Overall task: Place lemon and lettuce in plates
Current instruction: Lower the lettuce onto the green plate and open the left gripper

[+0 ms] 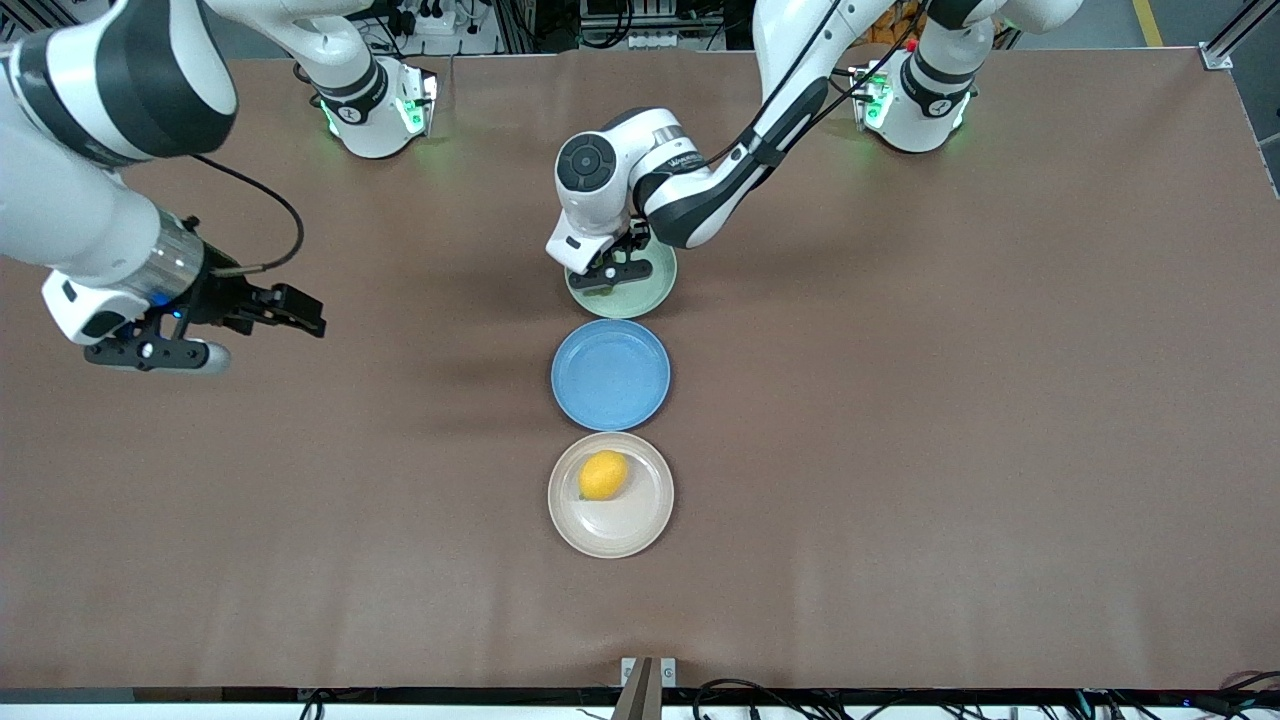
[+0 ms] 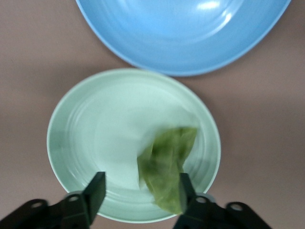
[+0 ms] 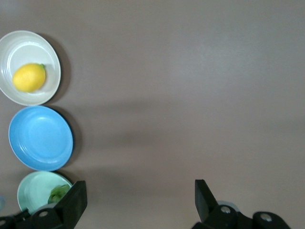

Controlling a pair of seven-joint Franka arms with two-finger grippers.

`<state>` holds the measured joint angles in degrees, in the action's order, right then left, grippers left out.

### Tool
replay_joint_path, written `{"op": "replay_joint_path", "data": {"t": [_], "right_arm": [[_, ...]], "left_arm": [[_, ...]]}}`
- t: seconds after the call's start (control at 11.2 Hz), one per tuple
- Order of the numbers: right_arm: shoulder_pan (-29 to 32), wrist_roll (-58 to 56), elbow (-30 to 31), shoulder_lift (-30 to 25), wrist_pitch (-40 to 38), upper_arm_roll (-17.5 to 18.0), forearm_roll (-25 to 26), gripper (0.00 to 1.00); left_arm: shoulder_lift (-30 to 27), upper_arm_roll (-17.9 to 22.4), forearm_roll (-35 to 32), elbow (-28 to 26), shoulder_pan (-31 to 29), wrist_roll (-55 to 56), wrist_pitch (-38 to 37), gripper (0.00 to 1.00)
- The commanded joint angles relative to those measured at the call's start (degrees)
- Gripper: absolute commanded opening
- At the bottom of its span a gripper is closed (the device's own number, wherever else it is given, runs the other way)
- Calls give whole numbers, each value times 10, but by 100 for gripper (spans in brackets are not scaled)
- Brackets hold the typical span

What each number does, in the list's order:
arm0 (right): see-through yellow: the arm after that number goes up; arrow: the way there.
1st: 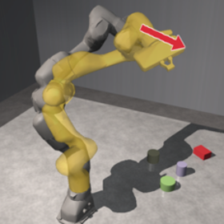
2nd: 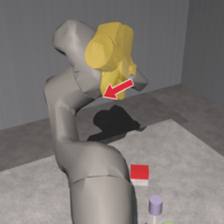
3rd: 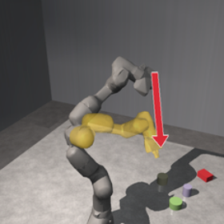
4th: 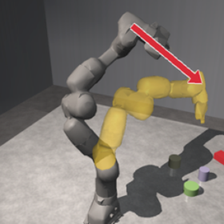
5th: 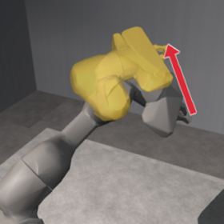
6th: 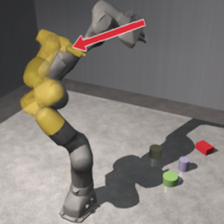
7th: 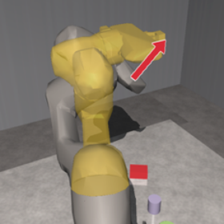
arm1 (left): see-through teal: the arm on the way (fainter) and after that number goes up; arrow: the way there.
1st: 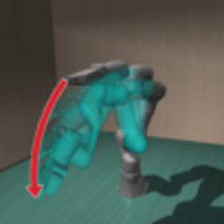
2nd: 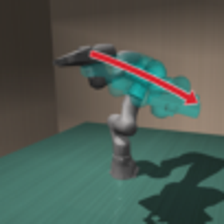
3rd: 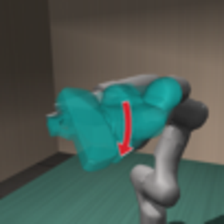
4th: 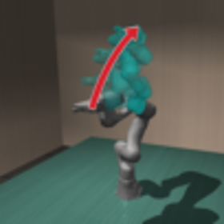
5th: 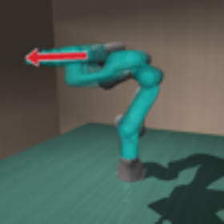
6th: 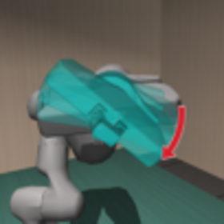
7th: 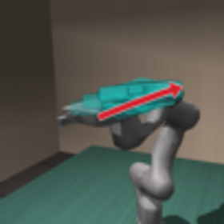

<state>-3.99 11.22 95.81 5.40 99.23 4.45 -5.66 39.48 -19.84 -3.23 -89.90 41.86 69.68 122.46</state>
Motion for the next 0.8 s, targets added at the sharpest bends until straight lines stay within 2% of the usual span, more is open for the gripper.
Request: {"op": "replay_joint_path", "data": {"t": [0.0,0.27,0.36,0.63,0.72], "right_arm": [[24,-44,23,-55,-40,12,4,100],[31,-45,17,-75,-51,10,8,100],[15,-45,-7,-69,-72,0,14,100],[10,-49,-29,-58,-85,-9,14,100],[10,-64,-43,-59,-87,-9,14,100]], "left_arm": [[-47,6,-16,3,-52,8,-21,100],[-90,5,-16,3,-125,-3,-62,100],[-104,5,-16,2,-156,-17,-64,100],[-136,5,-17,3,-260,-131,-113,100],[-140,6,-20,2,-279,-164,-123,100]]}}
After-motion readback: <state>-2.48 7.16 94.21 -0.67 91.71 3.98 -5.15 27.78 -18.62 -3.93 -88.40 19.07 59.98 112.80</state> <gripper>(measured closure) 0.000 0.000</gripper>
